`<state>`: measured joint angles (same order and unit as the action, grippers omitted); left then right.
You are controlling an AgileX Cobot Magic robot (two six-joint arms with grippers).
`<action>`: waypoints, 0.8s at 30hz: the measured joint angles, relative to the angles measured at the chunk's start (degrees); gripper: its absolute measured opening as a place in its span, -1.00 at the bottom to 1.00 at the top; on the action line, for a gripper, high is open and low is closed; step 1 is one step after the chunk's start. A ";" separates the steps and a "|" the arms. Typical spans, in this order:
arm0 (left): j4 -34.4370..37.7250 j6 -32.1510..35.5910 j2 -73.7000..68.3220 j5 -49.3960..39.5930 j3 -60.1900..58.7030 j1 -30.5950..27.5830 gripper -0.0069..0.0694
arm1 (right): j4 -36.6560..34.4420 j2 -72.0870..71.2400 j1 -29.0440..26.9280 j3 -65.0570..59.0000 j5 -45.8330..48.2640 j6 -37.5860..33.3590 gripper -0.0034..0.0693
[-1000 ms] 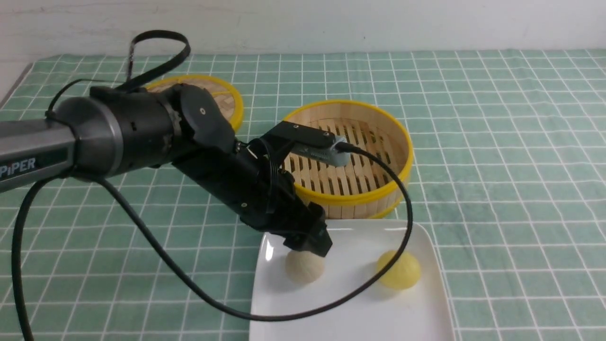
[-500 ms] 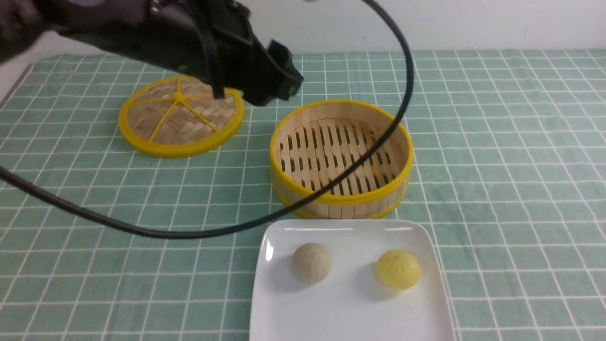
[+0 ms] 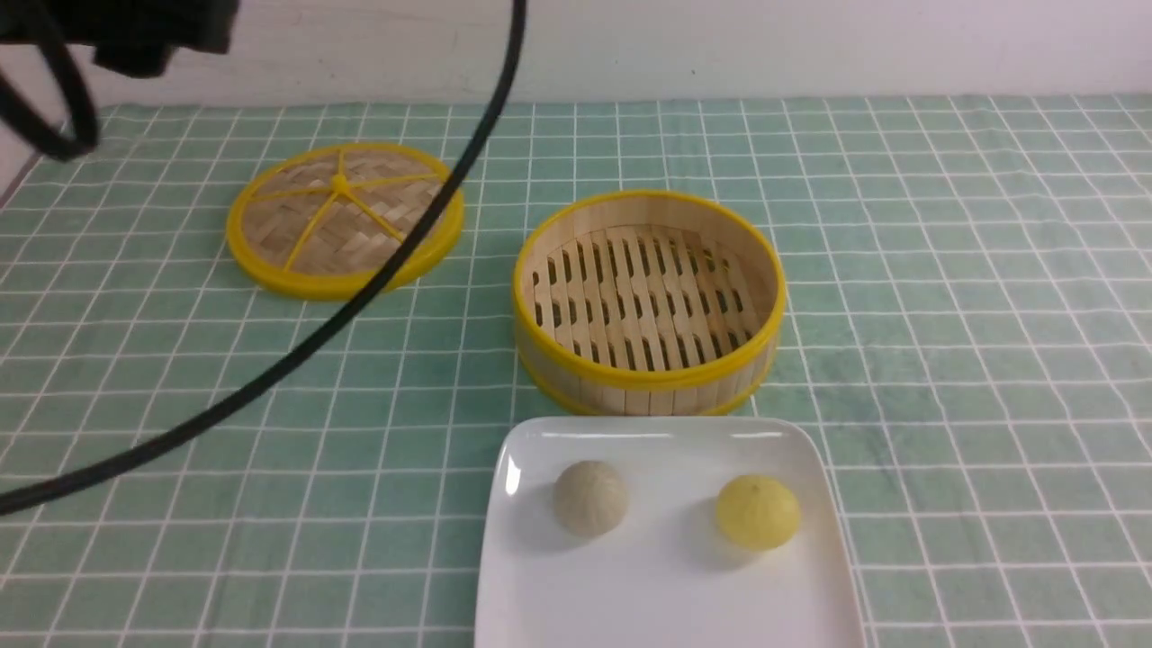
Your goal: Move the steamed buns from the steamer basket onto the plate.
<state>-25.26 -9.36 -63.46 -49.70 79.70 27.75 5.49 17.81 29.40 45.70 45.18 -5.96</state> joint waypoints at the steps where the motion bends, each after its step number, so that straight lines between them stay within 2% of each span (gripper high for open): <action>1: 0.06 -0.06 1.93 -0.45 -0.59 0.00 0.43 | 1.25 0.00 0.00 0.00 -0.35 0.00 0.31; 6: 0.35 -0.30 10.18 -4.41 -3.70 0.00 0.36 | 6.52 0.00 0.00 0.00 -1.04 0.05 0.31; 12: 3.18 -1.07 21.68 -8.34 -11.08 0.00 0.32 | 7.44 -0.13 0.00 0.00 -1.53 0.05 0.31; 19: 4.80 -1.90 40.44 -7.84 -23.99 0.00 0.31 | 1.06 -2.24 0.00 -0.23 -1.47 -0.20 0.31; 24: 6.71 -1.96 49.55 -1.22 -34.77 0.00 0.31 | -2.75 -4.93 0.00 -5.96 -2.11 -2.69 0.31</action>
<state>-18.55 -11.33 -13.91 -50.92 44.93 27.75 2.74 12.88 29.40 39.74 43.07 -8.65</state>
